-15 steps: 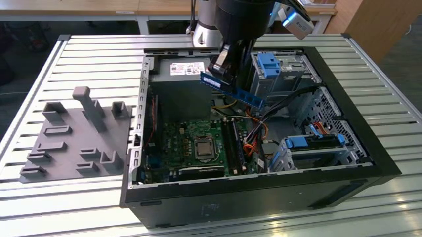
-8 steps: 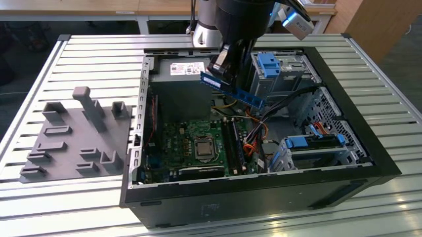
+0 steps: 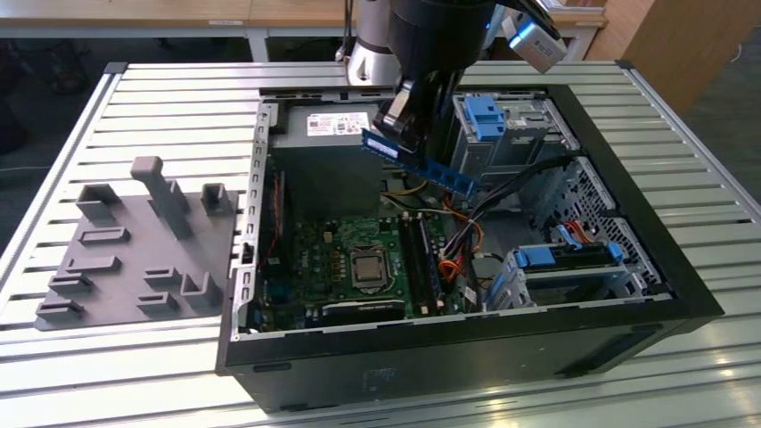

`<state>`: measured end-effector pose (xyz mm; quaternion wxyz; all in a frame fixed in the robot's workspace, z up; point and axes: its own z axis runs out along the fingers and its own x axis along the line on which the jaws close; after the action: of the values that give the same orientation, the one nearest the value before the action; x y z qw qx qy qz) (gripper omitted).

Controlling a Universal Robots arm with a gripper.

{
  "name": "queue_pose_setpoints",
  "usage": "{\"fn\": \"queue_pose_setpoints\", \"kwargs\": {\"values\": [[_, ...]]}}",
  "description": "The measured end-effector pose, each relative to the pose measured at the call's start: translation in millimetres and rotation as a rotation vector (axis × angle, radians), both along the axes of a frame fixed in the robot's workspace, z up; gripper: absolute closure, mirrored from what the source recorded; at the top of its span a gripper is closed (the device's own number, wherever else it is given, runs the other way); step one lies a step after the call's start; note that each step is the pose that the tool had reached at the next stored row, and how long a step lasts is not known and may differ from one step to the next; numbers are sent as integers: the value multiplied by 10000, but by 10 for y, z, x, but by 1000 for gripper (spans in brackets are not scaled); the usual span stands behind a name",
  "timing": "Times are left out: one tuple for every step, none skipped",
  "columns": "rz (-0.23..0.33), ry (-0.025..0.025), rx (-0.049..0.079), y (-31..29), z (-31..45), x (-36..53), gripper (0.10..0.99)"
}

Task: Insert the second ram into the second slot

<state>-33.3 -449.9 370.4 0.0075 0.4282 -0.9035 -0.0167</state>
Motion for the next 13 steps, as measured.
{"fn": "queue_pose_setpoints", "kwargs": {"values": [[-22,0,0,0,0,0,949],[-43,0,0,0,0,0,949],[-62,0,0,0,0,0,949],[-84,0,0,0,0,0,949],[-107,0,0,0,0,0,949],[-127,0,0,0,0,0,949],[-147,0,0,0,0,0,949],[-169,0,0,0,0,0,949],[-197,0,0,0,0,0,949],[-228,0,0,0,0,0,949],[-260,0,0,0,0,0,949],[-291,0,1,0,0,0,949],[-322,0,0,0,0,0,949]]}}
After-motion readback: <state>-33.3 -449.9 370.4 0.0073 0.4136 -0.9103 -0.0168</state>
